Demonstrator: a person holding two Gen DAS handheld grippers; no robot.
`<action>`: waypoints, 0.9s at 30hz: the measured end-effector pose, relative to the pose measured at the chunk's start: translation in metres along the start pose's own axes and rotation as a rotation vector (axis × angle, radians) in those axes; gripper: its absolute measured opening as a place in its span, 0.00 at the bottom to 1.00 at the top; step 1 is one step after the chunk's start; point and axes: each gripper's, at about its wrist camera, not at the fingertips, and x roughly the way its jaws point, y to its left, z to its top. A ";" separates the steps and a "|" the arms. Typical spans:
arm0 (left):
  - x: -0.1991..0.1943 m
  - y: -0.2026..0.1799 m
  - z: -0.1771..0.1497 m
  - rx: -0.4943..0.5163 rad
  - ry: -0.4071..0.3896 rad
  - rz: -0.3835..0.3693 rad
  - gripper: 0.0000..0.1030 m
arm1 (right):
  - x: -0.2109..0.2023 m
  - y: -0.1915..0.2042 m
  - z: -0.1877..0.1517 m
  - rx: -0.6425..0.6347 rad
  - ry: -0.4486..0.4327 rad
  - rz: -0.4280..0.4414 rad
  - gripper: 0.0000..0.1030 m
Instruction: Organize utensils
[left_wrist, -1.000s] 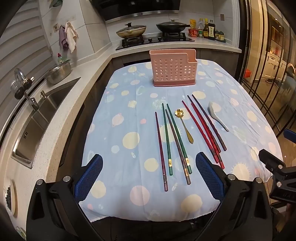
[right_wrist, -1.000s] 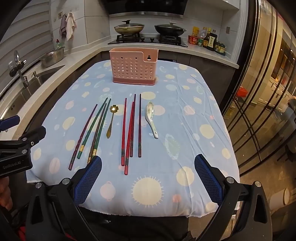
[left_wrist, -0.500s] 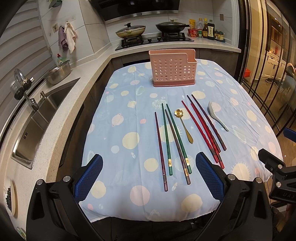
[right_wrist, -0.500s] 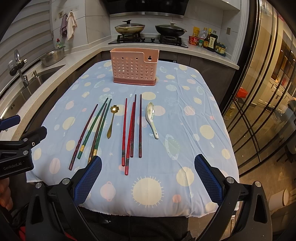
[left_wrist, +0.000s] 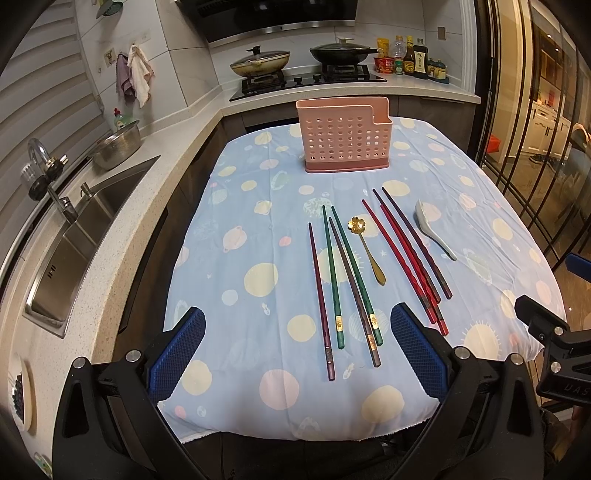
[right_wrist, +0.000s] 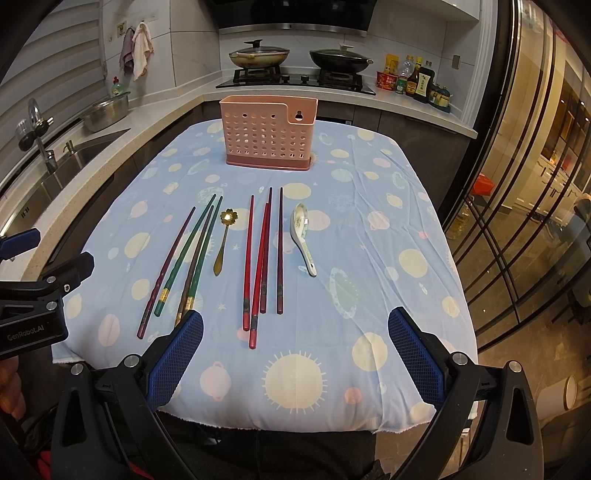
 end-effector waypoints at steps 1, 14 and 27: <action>0.000 0.000 0.000 0.000 0.001 -0.001 0.93 | 0.000 0.000 0.000 0.000 0.000 0.000 0.93; 0.002 0.005 0.001 -0.003 0.005 -0.001 0.93 | 0.001 0.000 0.000 -0.001 0.000 0.000 0.93; 0.005 -0.004 -0.002 0.003 0.005 0.000 0.93 | 0.000 0.000 0.000 -0.001 0.001 0.000 0.93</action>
